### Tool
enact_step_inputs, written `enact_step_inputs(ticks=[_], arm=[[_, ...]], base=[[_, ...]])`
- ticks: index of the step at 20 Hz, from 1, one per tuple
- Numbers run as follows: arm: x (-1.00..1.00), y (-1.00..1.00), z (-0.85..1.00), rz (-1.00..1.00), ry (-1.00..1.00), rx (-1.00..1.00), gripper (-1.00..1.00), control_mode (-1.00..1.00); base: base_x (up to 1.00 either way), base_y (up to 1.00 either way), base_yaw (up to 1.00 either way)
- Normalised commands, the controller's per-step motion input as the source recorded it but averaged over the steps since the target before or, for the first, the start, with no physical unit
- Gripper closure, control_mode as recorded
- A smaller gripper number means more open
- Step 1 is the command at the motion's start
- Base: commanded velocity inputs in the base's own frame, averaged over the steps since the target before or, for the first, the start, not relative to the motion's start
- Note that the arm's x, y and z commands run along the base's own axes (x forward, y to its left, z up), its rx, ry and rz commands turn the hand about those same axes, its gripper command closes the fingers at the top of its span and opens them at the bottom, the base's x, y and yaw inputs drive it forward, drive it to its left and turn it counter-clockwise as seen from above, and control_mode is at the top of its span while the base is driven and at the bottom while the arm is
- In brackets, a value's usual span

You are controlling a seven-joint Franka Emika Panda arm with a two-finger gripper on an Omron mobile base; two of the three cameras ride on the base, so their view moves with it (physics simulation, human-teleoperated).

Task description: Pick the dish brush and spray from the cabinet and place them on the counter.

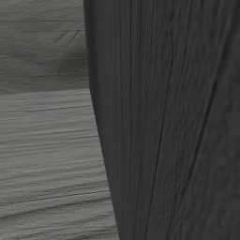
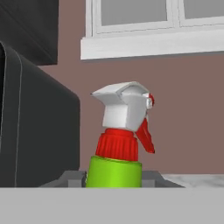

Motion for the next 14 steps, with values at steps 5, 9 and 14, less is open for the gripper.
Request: enact_step_inputs(ticks=[5, 9, 14], arm=[[-0.02, 0.01, -0.56, 0.0, -0.06, -0.03, 1.0, -1.0], [0.0, 0.02, -0.56, 0.0, -0.04, -0.03, 1.0, -1.0], [0.0, 0.0, -0.55, 0.0, -0.02, -0.04, 1.0, -1.0]], base=[[0.0, 0.0, 0.0], [0.0, 0.0, 0.0], [0.0, 0.0, 0.0]])
